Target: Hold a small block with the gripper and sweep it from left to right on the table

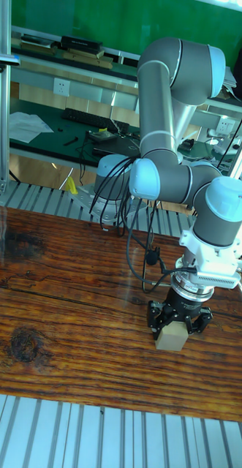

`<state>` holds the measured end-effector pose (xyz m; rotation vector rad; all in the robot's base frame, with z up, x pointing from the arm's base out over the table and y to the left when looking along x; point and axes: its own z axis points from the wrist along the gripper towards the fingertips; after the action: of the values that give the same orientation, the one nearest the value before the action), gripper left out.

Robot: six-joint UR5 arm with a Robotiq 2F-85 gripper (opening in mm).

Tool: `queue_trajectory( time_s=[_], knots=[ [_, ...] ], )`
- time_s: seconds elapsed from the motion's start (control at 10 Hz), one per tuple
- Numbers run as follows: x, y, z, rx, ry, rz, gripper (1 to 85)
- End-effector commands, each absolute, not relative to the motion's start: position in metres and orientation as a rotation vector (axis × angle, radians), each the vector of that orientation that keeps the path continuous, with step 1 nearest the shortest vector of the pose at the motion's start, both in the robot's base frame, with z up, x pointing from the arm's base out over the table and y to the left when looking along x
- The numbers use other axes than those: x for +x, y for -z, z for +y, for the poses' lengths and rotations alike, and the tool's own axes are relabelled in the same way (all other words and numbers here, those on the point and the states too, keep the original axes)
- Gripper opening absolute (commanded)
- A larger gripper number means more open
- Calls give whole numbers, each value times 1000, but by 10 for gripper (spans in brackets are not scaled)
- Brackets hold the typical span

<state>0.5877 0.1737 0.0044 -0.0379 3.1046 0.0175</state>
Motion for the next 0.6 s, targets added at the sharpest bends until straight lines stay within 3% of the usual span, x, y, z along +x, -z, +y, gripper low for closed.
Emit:
queue_trajectory(
  time_s=[0.0, 0.5],
  knots=[
    [588, -5, 176, -22, -34, 3105, 10],
    [587, -7, 175, -27, -41, 3105, 10]
  ],
)
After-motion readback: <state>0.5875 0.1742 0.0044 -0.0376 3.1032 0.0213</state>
